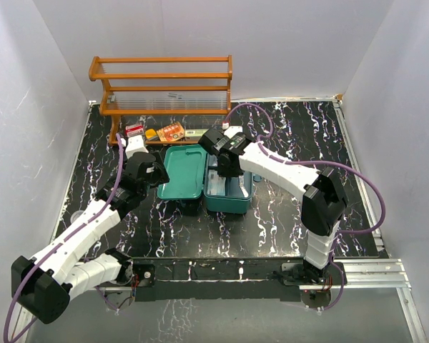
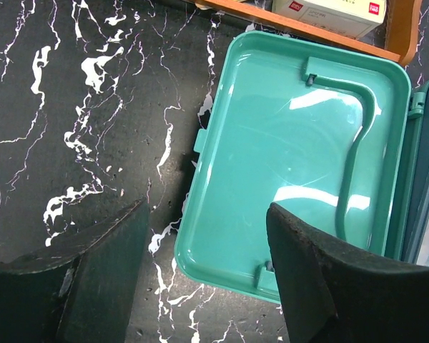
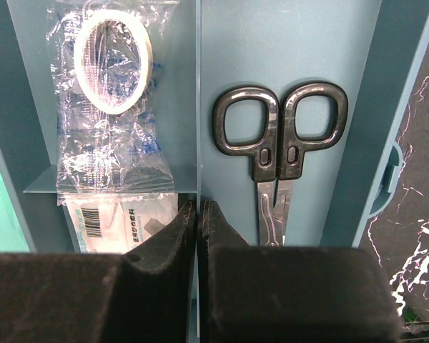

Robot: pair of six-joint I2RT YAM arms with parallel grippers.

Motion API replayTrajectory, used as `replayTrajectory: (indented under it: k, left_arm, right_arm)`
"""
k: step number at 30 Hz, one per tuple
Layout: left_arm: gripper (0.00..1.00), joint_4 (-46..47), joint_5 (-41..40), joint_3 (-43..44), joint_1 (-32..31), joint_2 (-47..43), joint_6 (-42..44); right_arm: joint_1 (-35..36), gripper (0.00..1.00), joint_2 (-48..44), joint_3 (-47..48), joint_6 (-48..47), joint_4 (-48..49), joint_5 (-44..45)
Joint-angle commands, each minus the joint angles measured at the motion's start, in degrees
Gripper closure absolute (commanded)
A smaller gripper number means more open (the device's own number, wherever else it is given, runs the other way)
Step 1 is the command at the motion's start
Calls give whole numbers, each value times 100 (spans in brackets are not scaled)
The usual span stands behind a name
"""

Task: Organize the medicine kit

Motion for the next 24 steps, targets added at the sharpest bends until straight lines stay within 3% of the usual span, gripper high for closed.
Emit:
replayTrajectory:
  k: [1,15,24]
  left_arm:
    - [35,-18,114,30,93,14,-17]
    - [34,28,204,65,144,79,-14]
    - [34,-25,204,49,173,57,-5]
  right_arm:
    - [-44,100,-13,-25,-72,198,-186]
    - [-144,100,-59,843,-392,-502,-613]
    - [-183,100,34,540,-165,-506,-379]
